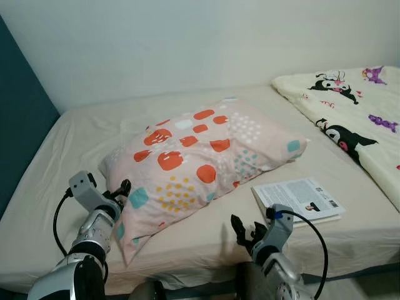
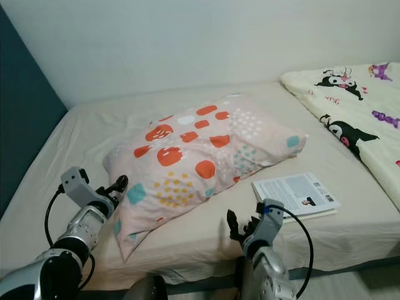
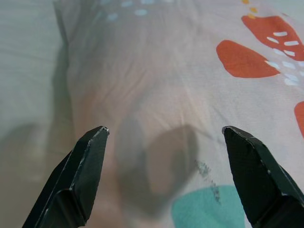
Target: Clean up the room
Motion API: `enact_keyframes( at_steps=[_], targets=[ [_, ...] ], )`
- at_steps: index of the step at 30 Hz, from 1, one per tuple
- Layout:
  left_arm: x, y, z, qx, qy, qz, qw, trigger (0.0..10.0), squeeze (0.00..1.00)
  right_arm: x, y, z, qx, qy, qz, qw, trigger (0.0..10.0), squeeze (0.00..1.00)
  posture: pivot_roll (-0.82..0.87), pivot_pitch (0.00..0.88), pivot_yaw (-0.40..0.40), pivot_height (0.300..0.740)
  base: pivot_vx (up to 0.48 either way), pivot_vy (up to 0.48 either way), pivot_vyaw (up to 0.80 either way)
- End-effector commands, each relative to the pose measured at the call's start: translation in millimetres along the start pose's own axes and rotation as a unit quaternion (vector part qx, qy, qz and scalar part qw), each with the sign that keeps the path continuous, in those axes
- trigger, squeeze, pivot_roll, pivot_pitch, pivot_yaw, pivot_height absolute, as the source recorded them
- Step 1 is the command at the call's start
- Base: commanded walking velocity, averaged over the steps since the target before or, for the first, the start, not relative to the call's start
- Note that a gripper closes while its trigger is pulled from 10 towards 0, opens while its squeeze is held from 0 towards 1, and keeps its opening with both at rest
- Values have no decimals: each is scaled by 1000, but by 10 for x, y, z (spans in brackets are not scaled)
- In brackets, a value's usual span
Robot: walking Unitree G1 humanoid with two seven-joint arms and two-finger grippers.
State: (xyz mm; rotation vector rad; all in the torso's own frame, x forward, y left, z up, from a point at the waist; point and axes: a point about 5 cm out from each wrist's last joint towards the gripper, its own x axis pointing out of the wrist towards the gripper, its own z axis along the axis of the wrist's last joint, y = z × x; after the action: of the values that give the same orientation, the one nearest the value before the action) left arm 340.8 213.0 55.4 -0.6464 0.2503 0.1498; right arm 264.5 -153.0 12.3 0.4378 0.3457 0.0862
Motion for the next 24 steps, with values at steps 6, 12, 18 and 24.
enact_keyframes(
  at_steps=[6, 12, 18, 24],
  targets=[
    [11, 8, 54, -46, -2, -10, 999, 10000, 1000, -132, 71, -105, 13, 0, 0, 1000, 10000, 0, -88, 225, 81, 600, 0, 0, 0],
    [-37, 287, 261, -74, -27, 65, 995, 10000, 1000, -327, 176, -125, 22, -7, 7, 1000, 10000, 0, -111, 305, 81, 600, 0, 0, 0],
    [-22, 254, 353, -118, -41, 25, 992, 10000, 1000, -425, 244, -110, 27, -13, 12, 999, 10000, 0, -125, 353, 78, 600, 0, 0, 0],
    [19, -4, 463, -294, -83, -127, 944, 10000, 1000, -564, 321, -99, 35, -10, 13, 999, 10000, 0, -151, 404, 59, 600, 0, 0, 0]
  ],
)
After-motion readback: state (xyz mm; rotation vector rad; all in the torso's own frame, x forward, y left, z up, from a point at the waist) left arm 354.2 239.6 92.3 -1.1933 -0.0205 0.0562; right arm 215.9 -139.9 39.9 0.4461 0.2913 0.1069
